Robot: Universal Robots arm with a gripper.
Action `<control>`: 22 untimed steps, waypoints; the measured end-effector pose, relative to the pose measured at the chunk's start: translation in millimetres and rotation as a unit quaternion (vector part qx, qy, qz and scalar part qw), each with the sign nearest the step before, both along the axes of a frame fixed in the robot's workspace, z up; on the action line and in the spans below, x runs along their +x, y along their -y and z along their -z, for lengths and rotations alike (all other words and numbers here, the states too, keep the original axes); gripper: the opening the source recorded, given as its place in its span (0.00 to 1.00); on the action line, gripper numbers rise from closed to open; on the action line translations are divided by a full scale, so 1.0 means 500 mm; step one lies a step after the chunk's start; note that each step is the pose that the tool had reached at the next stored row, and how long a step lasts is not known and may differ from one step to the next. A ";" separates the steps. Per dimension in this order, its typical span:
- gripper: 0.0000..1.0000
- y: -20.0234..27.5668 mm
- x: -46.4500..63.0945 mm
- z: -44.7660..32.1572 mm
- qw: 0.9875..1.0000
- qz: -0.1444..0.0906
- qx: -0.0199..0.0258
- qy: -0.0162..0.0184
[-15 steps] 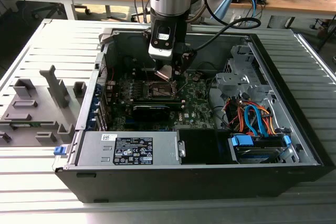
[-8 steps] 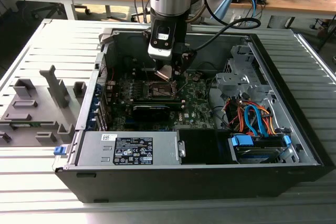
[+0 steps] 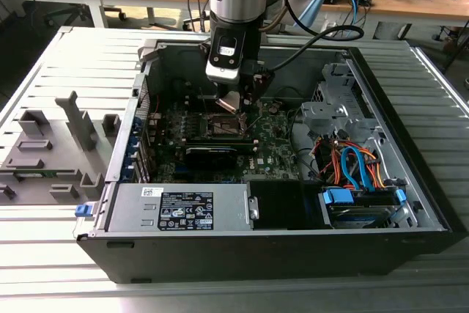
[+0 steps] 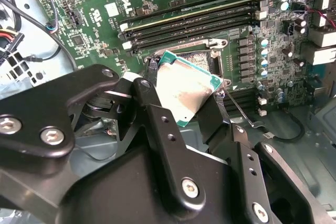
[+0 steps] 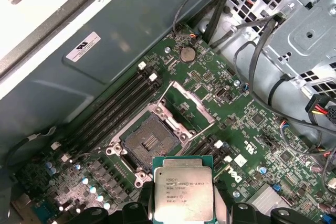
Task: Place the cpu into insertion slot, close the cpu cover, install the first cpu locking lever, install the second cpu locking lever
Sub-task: 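Place the cpu into insertion slot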
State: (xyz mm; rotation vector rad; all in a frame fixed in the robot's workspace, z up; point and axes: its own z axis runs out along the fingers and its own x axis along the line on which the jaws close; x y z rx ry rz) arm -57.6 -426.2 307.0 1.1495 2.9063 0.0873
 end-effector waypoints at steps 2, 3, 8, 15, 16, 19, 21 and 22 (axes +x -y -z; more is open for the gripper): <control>0.54 0.0000 0.000 0.000 1.000 0.002 0.000 0.000; 0.54 0.0000 0.000 0.000 1.000 0.002 0.000 0.000; 0.54 0.0000 0.000 0.000 1.000 0.007 0.000 0.000; 0.54 0.0000 0.000 0.000 1.000 0.011 0.000 0.000; 0.54 0.0000 0.000 0.000 1.000 0.012 0.000 0.000; 0.54 0.0000 0.000 0.000 1.000 0.014 0.000 0.000; 0.54 0.0000 0.000 0.000 1.000 0.016 0.000 0.000; 0.54 0.0000 0.000 0.000 1.000 0.017 0.000 0.000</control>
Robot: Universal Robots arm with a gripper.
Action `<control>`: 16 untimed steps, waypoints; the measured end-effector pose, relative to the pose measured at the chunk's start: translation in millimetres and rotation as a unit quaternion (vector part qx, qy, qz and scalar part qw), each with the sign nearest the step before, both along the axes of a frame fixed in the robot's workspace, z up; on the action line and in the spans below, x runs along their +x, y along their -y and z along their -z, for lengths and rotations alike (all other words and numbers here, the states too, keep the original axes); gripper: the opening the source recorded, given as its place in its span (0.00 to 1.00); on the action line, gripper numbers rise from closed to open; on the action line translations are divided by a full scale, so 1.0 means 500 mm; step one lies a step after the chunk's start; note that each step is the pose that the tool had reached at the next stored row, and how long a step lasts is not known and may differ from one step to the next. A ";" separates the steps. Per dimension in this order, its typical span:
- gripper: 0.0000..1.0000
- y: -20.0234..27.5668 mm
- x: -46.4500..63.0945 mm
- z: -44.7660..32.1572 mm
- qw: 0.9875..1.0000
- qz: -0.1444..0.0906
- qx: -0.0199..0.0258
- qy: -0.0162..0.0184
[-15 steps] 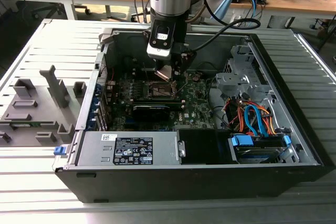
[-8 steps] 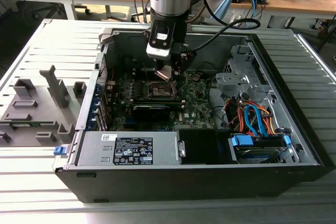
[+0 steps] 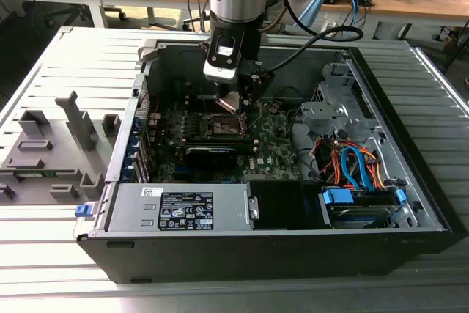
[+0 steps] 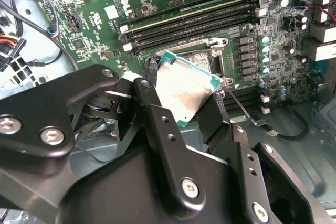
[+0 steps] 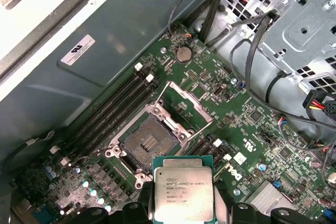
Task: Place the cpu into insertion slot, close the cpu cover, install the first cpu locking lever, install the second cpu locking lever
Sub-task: 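Place the cpu into insertion slot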
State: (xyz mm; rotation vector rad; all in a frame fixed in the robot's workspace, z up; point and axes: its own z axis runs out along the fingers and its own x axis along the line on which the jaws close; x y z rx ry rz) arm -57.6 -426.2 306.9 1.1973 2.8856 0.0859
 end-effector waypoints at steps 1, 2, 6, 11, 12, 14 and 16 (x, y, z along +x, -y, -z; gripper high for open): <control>0.54 0.0000 0.000 0.000 1.000 0.001 0.000 0.000; 0.54 0.0000 0.000 0.000 1.000 0.001 0.000 0.000; 0.54 0.0000 0.000 0.000 1.000 0.004 0.000 0.000; 0.54 0.0000 0.000 0.000 1.000 0.007 0.000 0.000; 0.54 0.0000 0.000 0.000 1.000 0.008 0.000 0.000; 0.54 0.0000 0.000 0.000 1.000 0.010 0.000 0.000; 0.54 0.0000 0.000 0.000 1.000 0.012 0.000 0.000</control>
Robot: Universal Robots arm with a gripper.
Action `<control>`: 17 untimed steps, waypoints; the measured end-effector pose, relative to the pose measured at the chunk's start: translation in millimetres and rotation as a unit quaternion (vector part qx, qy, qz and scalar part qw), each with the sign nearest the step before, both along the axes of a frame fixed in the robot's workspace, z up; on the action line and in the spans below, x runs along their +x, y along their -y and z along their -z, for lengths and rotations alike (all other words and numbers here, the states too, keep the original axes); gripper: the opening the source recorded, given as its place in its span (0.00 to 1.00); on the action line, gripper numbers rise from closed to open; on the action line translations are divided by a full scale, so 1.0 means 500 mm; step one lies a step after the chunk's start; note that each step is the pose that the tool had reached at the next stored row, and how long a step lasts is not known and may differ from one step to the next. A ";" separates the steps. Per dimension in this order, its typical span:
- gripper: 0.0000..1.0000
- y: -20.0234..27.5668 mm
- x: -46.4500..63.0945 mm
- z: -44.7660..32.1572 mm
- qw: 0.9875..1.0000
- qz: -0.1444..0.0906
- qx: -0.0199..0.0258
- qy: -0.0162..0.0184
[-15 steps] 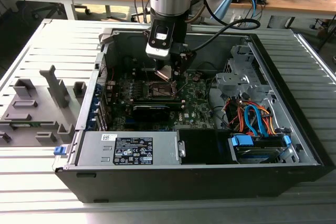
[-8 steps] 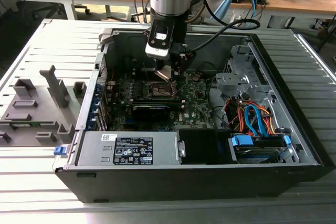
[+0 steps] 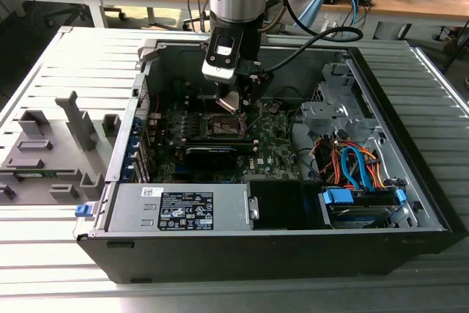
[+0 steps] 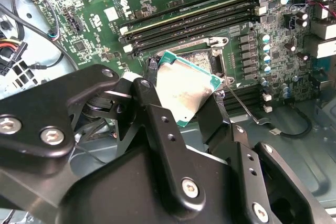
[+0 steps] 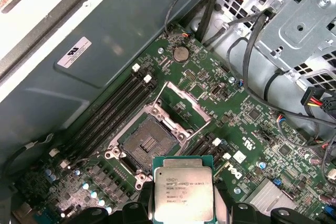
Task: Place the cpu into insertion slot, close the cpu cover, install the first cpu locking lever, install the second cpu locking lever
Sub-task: 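Place the cpu into insertion slot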
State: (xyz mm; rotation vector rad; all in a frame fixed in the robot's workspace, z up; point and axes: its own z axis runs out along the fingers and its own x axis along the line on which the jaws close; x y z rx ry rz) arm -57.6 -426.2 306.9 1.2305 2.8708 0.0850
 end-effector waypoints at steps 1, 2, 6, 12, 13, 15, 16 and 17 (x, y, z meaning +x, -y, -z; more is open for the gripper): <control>0.54 0.0000 0.000 0.000 1.000 0.000 0.000 0.000; 0.54 0.0000 0.000 0.000 1.000 0.001 0.000 0.000; 0.54 0.0000 0.000 0.000 1.000 0.004 0.000 0.000; 0.54 0.0000 0.000 0.000 1.000 0.008 0.000 0.000; 0.54 0.0000 0.000 0.000 1.000 0.009 0.000 0.000; 0.54 0.0000 0.000 0.000 1.000 0.010 0.000 0.000; 0.54 0.0000 0.000 0.000 1.000 0.011 0.000 0.000; 0.54 0.0000 0.000 0.000 1.000 0.012 0.000 0.000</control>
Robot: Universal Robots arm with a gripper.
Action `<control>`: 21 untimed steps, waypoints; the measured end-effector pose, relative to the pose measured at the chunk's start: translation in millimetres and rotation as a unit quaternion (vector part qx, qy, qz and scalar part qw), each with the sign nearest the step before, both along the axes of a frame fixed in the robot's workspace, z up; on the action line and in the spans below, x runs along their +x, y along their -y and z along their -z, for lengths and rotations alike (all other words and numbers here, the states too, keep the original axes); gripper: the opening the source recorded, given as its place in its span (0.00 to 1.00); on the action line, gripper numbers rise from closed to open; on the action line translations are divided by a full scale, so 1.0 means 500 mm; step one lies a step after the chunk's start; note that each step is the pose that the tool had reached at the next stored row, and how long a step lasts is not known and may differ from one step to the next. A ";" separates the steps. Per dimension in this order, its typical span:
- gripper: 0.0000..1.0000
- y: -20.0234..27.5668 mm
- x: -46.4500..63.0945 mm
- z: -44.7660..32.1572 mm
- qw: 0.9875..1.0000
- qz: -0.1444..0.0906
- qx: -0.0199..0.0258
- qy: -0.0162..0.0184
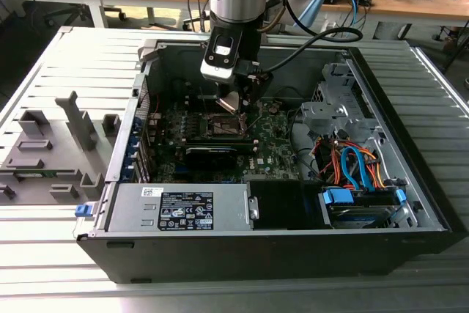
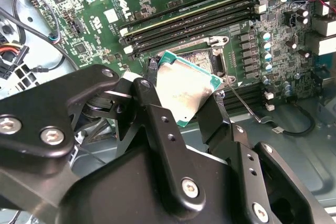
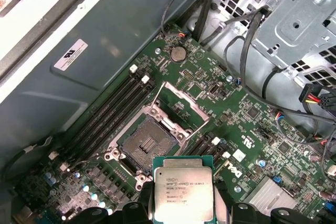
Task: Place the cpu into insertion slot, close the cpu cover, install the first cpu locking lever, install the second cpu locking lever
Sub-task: 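Place the cpu into insertion slot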
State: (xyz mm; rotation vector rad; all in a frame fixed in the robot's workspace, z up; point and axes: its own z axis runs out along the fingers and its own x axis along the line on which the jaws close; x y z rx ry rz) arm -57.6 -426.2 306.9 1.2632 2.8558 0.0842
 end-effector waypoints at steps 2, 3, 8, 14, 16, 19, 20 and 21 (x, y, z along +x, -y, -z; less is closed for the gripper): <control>0.54 0.0000 0.000 0.000 1.000 0.001 0.000 0.000; 0.54 0.0000 0.000 0.000 1.000 0.002 0.000 0.000; 0.54 0.0000 0.000 0.000 1.000 0.005 0.000 0.000; 0.54 0.0000 0.000 0.000 1.000 0.009 0.000 0.000; 0.54 0.0000 0.000 0.000 1.000 0.010 0.000 0.000; 0.54 0.0000 0.000 0.000 1.000 0.012 0.000 0.000; 0.54 0.0000 0.000 0.000 1.000 0.013 0.000 0.000; 0.54 0.0000 0.000 0.000 1.000 0.014 0.000 0.000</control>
